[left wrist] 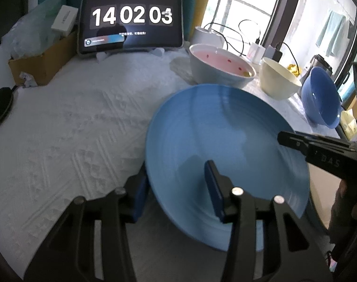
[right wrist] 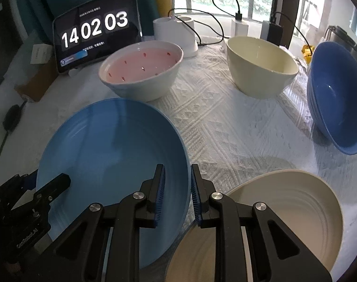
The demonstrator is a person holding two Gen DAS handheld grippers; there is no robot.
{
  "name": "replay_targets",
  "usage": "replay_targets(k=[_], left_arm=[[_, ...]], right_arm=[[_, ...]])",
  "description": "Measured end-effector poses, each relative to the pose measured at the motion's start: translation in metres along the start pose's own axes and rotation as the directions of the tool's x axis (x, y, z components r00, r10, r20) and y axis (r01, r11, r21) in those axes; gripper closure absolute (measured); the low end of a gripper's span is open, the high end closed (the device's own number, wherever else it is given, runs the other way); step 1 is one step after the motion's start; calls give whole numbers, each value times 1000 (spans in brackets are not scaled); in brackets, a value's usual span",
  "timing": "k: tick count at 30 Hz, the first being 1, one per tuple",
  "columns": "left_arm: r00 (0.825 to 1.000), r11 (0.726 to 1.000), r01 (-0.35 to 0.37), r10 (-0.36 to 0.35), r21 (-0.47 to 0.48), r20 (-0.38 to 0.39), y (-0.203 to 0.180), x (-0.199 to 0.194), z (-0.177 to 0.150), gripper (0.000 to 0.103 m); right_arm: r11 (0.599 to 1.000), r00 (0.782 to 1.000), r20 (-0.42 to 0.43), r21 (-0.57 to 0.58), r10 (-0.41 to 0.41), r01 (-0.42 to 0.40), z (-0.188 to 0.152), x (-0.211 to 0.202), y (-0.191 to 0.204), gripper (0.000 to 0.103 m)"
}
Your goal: Organize plates and bowls
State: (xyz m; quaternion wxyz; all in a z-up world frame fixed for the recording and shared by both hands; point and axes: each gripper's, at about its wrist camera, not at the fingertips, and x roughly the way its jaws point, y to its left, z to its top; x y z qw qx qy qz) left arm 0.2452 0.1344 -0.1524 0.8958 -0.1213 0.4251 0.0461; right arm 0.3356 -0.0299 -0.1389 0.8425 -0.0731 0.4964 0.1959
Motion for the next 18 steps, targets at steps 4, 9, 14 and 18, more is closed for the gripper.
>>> replay_targets(k=[4,9,14,18], left_arm=[[1000,1000,4,-4,2,17,-1,-9,-2,56],[999,1000,13,-13,4,37,-3,-19,-5,56],[998,1000,21,-22,8,55,-6,-30,-8,56],[997,1000,28,-29,15,72,-9,-39,-10,56]], right_arm=[[1000,1000,21,-2,3,-3,-2,-9,1,80],[1000,999,39,1,0,0,-8,-21,-1,80],[1000,998,60,3,-6,5,-14,-33,0,80],[1000,997,79,8,-9,8,-20,-43,-1,80]])
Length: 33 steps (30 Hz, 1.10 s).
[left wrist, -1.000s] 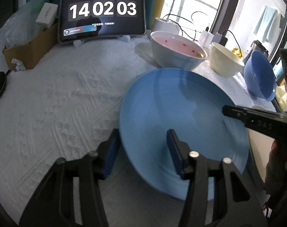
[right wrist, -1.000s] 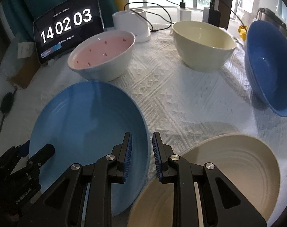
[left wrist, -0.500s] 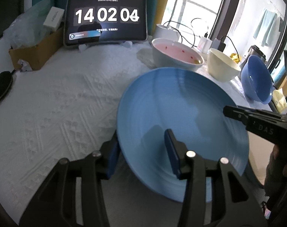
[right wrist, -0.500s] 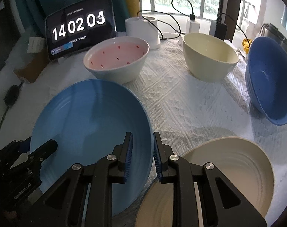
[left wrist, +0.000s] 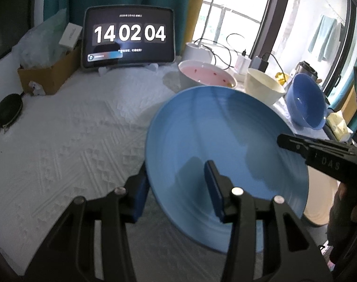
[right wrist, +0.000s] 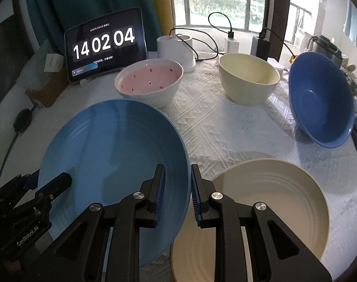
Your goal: Organize plates and bowls
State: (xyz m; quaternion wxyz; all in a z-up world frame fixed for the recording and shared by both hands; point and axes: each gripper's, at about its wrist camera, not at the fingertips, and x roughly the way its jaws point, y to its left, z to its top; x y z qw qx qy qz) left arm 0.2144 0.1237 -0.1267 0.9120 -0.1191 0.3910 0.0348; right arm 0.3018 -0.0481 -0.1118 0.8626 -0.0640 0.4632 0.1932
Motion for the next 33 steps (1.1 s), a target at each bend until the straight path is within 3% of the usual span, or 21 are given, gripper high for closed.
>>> replay_targets(k=[13,33], left_arm=[[1000,999,23,-24,44,18,-23,-18,-7,56],[999,988,45,-42,149,-23,-87,-18,-16,56]], right_arm=[[999,999,34,36,-15,14,-19,-28,-15,80],[989,998,57,146,-26,17,-48,-50,-76,80]])
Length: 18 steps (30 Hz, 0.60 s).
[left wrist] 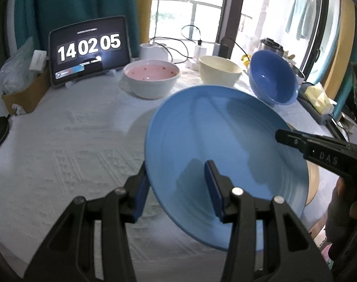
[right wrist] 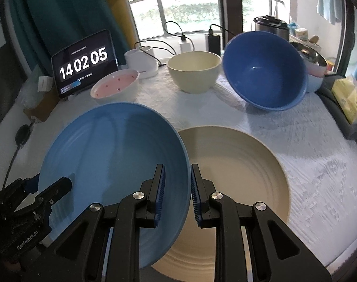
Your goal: Organize plates and bowls
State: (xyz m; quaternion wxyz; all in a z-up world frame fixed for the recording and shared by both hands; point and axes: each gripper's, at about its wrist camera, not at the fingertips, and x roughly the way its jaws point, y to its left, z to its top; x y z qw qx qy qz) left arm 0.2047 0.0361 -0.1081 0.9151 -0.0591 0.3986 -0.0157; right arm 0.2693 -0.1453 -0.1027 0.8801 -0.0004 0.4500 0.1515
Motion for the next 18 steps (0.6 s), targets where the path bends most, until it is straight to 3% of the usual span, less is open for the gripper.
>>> replay_targets(k=[18], left_arm=[[997,994,30,-24,103,-67,-62,23,1,56]], right_arm=[[995,1000,10,102,-20,18,-16,-7,-68,80]])
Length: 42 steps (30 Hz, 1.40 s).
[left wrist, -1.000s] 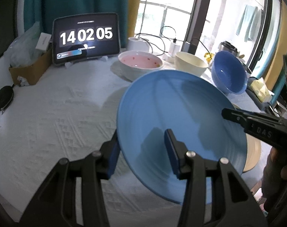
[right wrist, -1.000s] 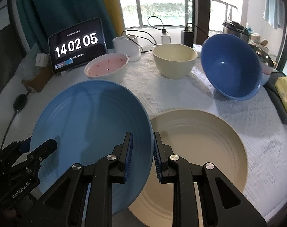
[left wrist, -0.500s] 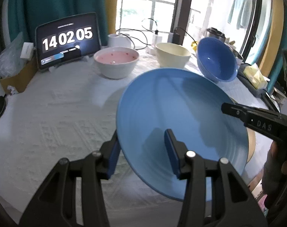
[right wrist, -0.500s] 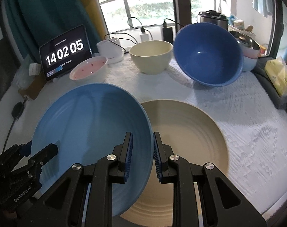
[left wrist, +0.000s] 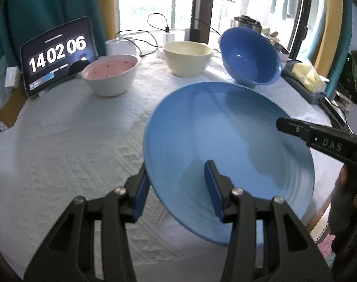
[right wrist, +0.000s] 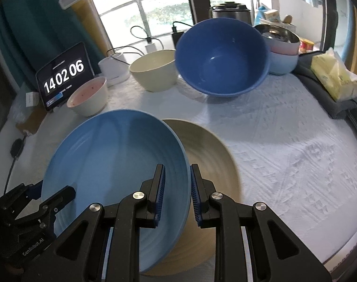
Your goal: Organize plates and bowls
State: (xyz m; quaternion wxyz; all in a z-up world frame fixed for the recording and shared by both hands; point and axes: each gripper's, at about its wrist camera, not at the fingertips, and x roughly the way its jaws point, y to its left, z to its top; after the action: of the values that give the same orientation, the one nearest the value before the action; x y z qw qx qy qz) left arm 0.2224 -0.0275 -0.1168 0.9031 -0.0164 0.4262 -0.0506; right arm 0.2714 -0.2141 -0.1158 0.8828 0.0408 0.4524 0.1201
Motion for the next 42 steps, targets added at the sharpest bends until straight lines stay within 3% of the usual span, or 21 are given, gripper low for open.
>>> replay_targets(k=[12,21,32,37,42], left_arm=[[999,999,12,-11,48,-33,-26,15,5,56],[997,998,-22,27,64,-76,-29,30,8,55],[998,999,-33,32,-6,-50,-13,24,12,54],[996,999,-42,41,-14,-82,-10,34,9,54],[997,999,-40,39,-10,-73,-13,39,8,53]], right_arm=[[999,1000,7,48,-11,11,-1,-2,-31,80],[997,1000,14,70,-13,12,0,-2,-39,80],[997,1000,13,78,-13,12,1,-3,-42,80],[996,1000,0,87,-13,13,0,-2,-43,79],[994,1000,-15,105,-18,19,-3,1,-47,67]])
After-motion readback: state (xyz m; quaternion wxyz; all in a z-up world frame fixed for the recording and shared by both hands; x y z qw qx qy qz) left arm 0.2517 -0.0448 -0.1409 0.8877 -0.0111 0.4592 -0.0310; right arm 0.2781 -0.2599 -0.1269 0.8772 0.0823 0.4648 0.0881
